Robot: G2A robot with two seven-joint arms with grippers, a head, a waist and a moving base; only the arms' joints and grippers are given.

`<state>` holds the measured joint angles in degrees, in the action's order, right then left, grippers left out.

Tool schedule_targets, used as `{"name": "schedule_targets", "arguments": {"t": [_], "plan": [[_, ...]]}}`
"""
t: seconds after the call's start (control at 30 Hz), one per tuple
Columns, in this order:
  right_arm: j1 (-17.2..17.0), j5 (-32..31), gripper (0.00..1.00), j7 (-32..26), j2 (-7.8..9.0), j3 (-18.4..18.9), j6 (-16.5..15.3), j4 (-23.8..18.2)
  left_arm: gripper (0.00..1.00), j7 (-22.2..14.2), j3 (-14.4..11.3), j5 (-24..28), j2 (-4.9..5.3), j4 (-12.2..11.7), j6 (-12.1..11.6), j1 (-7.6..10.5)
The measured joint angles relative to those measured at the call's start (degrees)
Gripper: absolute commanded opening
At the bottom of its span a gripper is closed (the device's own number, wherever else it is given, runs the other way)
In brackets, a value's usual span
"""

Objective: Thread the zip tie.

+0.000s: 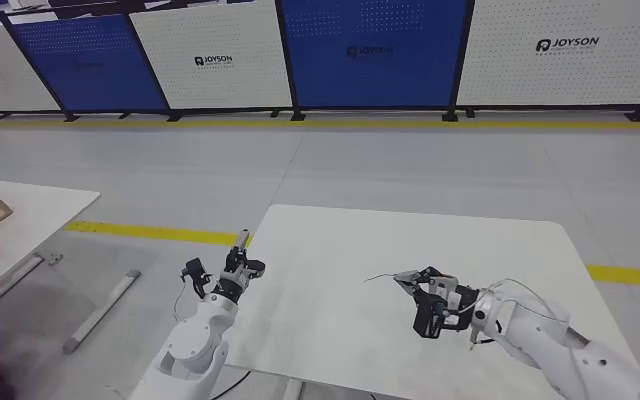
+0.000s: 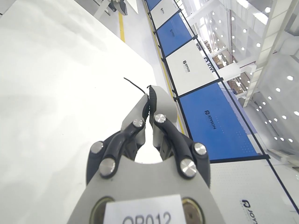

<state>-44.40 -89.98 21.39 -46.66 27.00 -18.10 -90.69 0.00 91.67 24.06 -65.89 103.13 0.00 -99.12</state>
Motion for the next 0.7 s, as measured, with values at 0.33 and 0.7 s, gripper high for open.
{"name": "schedule_targets", "arguments": {"t": [0.33, 0.7], "plan": [[12.7, 0.0, 0.0, 7.6, 0.09, -17.2, 9.6, 4.3, 1.0, 0.0, 0.0, 0.0, 0.0, 0.0, 0.0, 0.0], [12.9, 0.0, 0.0, 8.8, -0.05, -17.3, 10.3, 5.0, 1.0, 0.0, 0.0, 0.0, 0.0, 0.0, 0.0, 0.0]]}}
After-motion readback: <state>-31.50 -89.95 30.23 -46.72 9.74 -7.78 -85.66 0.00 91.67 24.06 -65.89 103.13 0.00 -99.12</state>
